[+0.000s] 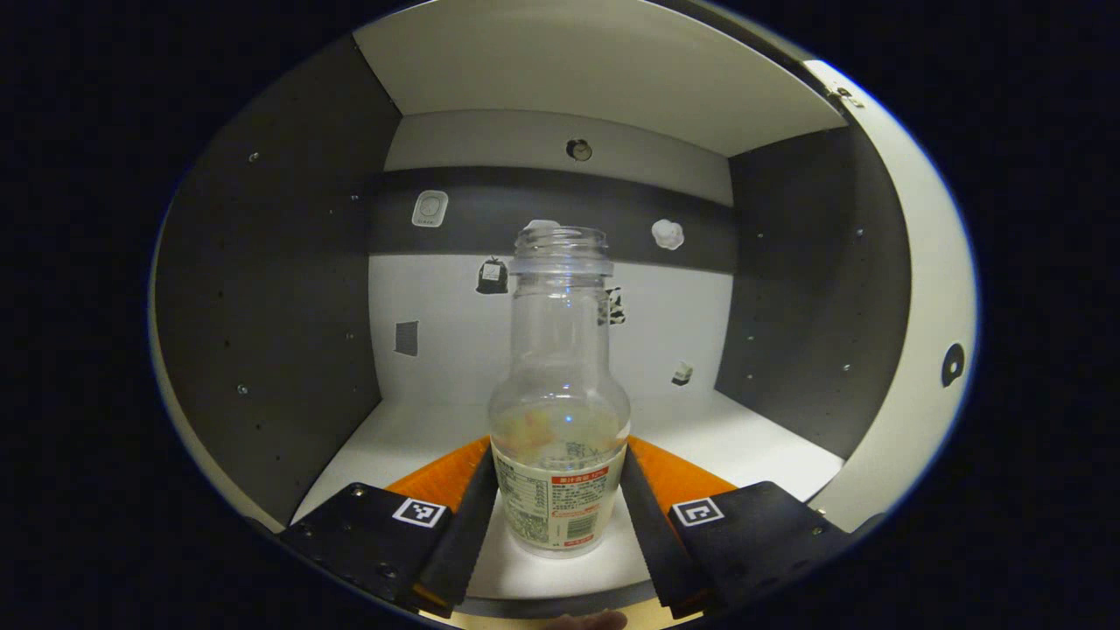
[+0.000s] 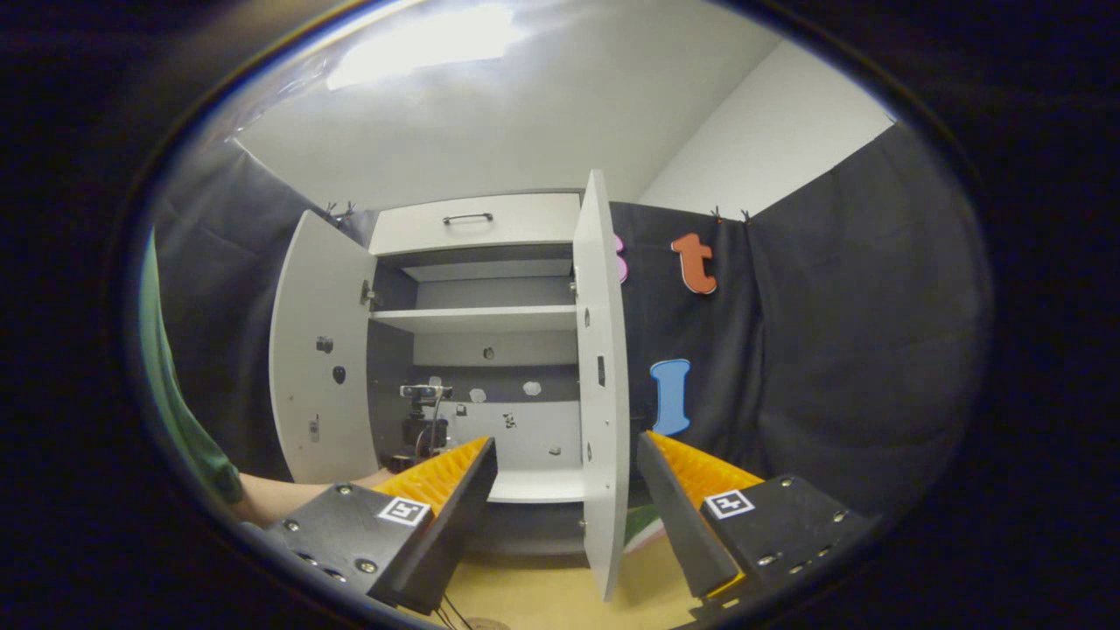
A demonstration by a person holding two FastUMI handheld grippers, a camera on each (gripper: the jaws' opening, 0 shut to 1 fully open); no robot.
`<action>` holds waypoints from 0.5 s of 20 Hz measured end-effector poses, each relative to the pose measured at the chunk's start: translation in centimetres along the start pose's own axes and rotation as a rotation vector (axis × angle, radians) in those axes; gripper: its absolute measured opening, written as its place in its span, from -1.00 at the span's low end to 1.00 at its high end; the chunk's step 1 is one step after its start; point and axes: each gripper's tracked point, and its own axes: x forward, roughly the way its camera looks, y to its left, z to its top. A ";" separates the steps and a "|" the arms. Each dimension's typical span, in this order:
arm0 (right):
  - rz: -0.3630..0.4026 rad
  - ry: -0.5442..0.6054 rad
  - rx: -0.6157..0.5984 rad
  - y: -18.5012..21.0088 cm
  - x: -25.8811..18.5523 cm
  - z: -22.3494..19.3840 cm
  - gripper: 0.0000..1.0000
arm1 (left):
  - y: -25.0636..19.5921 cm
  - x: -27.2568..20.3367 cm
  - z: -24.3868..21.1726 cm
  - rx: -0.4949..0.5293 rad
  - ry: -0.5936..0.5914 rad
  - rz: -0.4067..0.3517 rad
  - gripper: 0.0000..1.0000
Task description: Grasp the bottle in the cabinet with the left hand and place it on the coaster, then close the right door with the right hand and the left door with the left hand.
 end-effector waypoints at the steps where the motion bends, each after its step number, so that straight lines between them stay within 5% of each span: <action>1: -0.004 0.001 -0.009 -0.4 -0.4 -0.2 0.95 | -0.4 -1.5 0.5 -0.015 -0.016 -0.002 0.58; 10: 0.042 -0.018 -0.010 -2.6 -3.2 -0.8 0.96 | -4.9 -17.1 0.8 0.010 -0.083 -0.076 0.58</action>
